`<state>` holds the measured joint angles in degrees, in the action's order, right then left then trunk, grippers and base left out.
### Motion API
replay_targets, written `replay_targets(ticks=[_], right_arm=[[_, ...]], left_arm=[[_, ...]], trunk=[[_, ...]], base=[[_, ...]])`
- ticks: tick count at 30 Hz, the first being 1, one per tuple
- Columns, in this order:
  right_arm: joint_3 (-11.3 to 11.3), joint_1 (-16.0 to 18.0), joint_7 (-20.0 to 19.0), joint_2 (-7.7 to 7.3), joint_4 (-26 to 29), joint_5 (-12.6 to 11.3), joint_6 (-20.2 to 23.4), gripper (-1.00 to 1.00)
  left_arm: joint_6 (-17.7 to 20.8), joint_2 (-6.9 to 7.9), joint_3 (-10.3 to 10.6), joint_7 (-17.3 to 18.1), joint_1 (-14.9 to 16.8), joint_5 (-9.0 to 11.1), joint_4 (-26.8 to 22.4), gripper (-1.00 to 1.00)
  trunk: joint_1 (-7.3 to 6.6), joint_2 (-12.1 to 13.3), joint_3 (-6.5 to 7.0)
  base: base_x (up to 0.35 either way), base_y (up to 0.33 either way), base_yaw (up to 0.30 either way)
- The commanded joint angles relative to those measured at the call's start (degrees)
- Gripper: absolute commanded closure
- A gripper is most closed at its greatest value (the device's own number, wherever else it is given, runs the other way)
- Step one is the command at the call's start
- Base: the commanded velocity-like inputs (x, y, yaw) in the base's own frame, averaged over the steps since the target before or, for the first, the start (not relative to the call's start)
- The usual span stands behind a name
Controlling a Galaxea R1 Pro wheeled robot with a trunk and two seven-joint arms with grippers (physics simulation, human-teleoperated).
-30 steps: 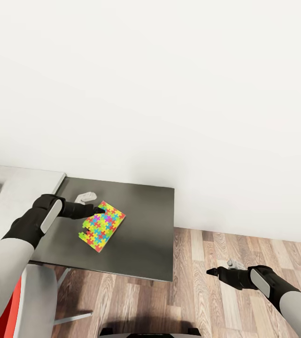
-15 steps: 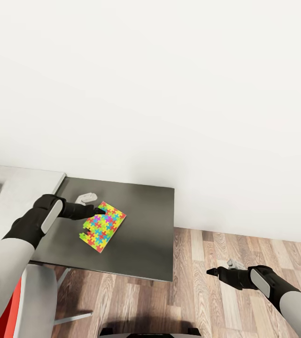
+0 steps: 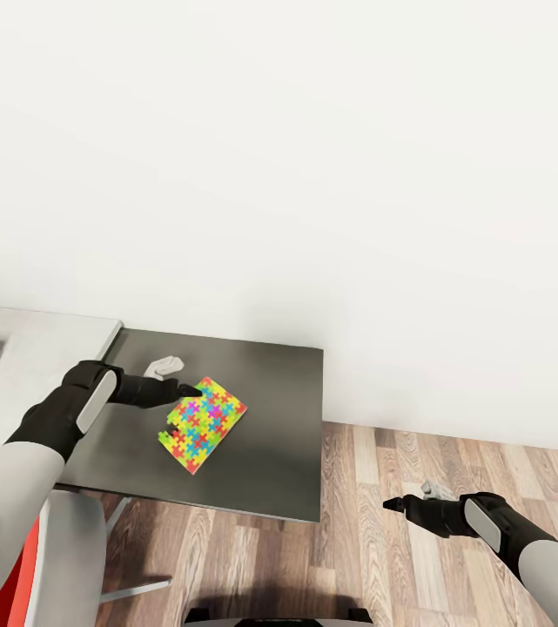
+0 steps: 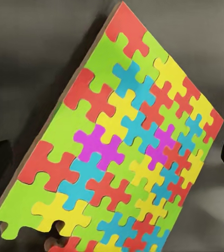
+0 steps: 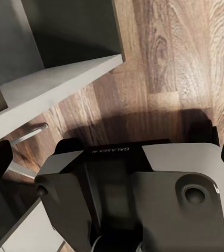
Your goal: Put all the toys in the child's room - the three board games (two on the bed and one on the table), the two jigsaw puzzles on the table, and the tennis ball on the table - inside the toy box on the table in the child's room.
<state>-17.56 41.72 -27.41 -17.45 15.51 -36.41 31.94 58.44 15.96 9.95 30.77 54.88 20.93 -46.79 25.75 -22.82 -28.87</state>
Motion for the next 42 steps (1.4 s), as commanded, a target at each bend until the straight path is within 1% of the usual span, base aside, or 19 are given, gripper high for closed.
replay_targets(ticks=[1, 12, 16, 20, 21, 22, 23, 26, 29, 33, 42], right_arm=[[-0.2, 0.0, -0.1, -0.04, 0.0, -0.2, 0.2, -1.0], [-0.2, 0.0, -0.1, -0.04, 0.0, -0.2, 0.2, -1.0], [-0.2, 0.0, -0.1, -0.04, 0.0, -0.2, 0.2, -1.0], [-0.2, 0.0, -0.1, -0.02, 0.0, -0.2, 0.2, -1.0], [-0.2, 0.0, -0.1, -0.01, 0.0, -0.2, 0.2, -1.0], [-0.2, 0.0, -0.1, 0.0, 0.0, -0.2, 0.2, -1.0], [-0.2, 0.0, -0.1, 0.0, 0.0, -0.2, 0.2, -1.0], [-0.2, 0.0, -0.1, 0.0, 0.0, -0.2, 0.2, -1.0], [-0.2, 0.0, -0.1, 0.0, 0.0, -0.2, 0.2, -1.0], [-0.2, 0.0, -0.1, -0.01, 0.0, -0.2, 0.2, -1.0], [-0.2, 0.0, -0.1, -0.04, 0.0, -0.2, 0.2, -1.0]], left_arm=[[0.1, 0.04, 0.1, 0.7, 0.0, -0.3, 0.0, -1.0], [0.1, -0.05, 0.2, 1.2, 0.0, -0.5, -0.1, -1.0], [0.1, 0.14, 0.2, 1.0, 0.0, -1.1, -0.1, -1.0], [0.1, 0.16, 0.2, 0.8, 0.0, -3.1, -0.1, -1.0], [0.0, 0.11, 0.1, 0.7, 0.0, -4.4, -0.1, -1.0], [0.0, 0.1, 0.1, 0.7, 0.0, -5.1, -0.1, -1.0], [-0.1, 0.04, 0.1, 0.7, 0.0, -6.4, -0.1, -1.0], [-0.1, -0.05, 0.1, 0.7, 0.0, -8.1, -0.1, -1.0], [-0.2, -0.18, 0.1, 0.7, 0.0, -8.9, -0.1, -1.0], [-0.2, -0.33, 0.1, 0.7, 0.0, -9.2, -0.1, -1.0], [-0.2, -0.4, 0.1, 0.7, 0.0, -9.4, -0.1, -1.0]], trunk=[[0.03, -0.1, -0.08], [0.03, -0.1, -0.08], [0.03, -0.1, -0.08], [0.03, -0.1, -0.08], [0.03, -0.1, -0.08], [0.03, -0.1, -0.08], [0.03, -0.1, -0.08], [0.03, -0.1, -0.08], [0.03, -0.1, -0.08], [0.03, -0.1, -0.08], [0.03, -0.1, -0.08]], base=[[0.0, 0.0, 0.0], [0.0, 0.0, 0.0], [0.0, 0.0, 0.0], [0.0, 0.0, 0.0], [0.0, 0.0, 0.0], [0.0, 0.0, 0.0], [0.0, 0.0, 0.0], [0.0, 0.0, 0.0], [0.0, 0.0, 0.0], [0.0, 0.0, 0.0], [0.0, 0.0, 0.0]])
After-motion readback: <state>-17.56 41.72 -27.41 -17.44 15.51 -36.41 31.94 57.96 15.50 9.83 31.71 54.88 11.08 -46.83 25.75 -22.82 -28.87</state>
